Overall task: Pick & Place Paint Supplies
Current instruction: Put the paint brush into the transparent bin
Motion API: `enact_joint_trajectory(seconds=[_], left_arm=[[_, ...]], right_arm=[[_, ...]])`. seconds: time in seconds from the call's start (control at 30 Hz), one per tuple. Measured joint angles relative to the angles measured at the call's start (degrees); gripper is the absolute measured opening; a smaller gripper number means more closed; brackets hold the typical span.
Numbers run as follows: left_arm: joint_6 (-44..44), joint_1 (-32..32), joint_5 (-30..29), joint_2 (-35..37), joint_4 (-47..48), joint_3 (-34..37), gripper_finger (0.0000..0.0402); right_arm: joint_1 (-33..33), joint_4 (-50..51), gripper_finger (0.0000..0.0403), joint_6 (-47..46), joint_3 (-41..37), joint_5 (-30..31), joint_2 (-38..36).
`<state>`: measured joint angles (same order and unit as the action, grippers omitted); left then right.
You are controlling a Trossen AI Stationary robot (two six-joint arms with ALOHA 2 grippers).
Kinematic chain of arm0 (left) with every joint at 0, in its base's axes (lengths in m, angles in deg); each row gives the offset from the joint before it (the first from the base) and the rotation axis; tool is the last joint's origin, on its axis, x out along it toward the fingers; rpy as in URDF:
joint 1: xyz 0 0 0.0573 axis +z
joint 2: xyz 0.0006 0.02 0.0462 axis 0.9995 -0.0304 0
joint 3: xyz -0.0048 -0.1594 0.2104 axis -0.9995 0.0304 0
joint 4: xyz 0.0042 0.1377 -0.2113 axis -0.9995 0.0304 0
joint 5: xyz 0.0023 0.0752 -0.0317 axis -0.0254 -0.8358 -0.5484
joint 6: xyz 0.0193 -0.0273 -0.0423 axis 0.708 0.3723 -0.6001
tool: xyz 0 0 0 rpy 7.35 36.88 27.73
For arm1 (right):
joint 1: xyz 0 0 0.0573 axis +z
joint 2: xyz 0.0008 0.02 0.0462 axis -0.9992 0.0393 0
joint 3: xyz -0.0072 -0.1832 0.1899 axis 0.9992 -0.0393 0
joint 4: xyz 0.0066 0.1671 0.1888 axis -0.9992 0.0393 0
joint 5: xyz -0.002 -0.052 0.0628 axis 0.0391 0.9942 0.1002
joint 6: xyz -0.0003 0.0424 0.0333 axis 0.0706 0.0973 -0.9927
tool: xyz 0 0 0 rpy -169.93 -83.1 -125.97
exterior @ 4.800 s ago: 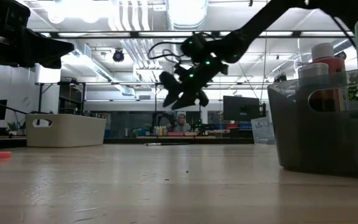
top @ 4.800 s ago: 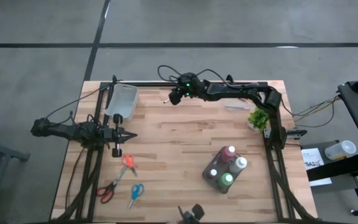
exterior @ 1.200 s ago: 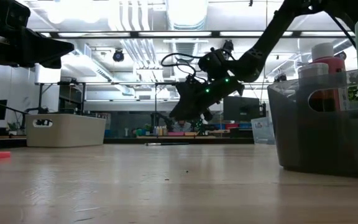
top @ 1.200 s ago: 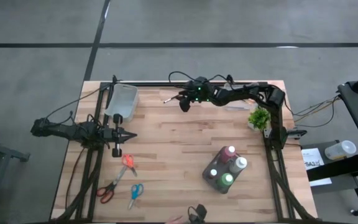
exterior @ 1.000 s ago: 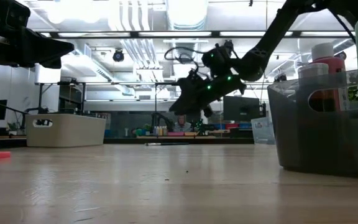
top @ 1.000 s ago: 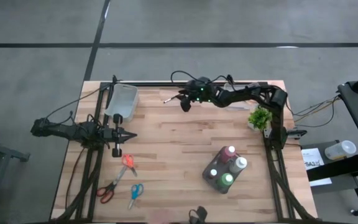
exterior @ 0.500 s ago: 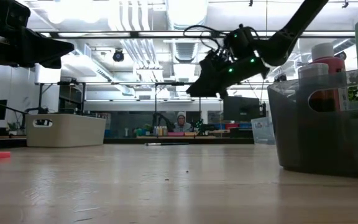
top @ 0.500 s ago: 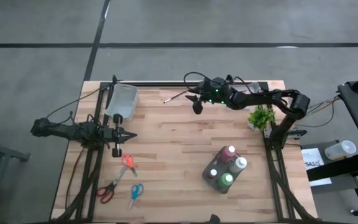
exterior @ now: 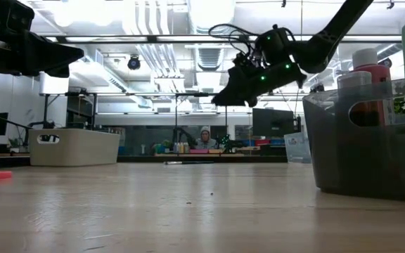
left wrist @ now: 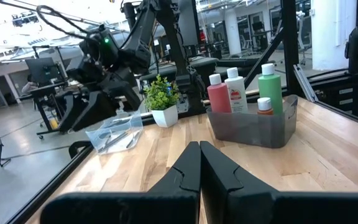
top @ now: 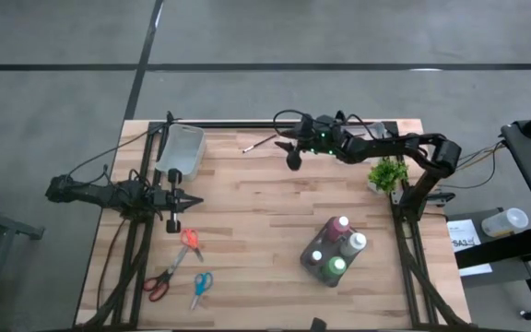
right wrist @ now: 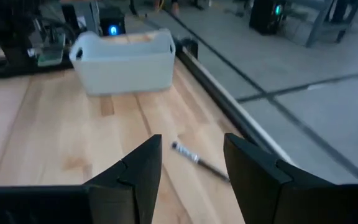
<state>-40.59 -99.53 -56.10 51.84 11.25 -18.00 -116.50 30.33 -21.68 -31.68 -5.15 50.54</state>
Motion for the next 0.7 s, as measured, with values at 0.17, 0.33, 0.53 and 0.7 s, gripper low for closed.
enact_joint_trajectory(seconds=[0.17,0.33,0.53,0.7], left_arm=[[0.00,0.00,0.00,0.00,0.00,0.00,0.0000],[4.49,-0.01,-0.02,0.01,-0.02,0.00,0.0000],[5.13,-0.04,0.69,0.02,-3.95,0.00,0.0000],[3.32,-0.04,0.14,0.02,-7.81,-0.15,0.0000]], right_arm=[[0.00,-4.58,0.0170,0.30,0.14,0.00,-0.17],[0.00,-6.09,0.0170,0.75,0.14,0.00,-0.22],[-0.01,-6.17,0.0170,3.38,0.14,0.02,-0.11],[-0.02,-6.16,0.0170,3.34,0.14,0.02,-0.09]])
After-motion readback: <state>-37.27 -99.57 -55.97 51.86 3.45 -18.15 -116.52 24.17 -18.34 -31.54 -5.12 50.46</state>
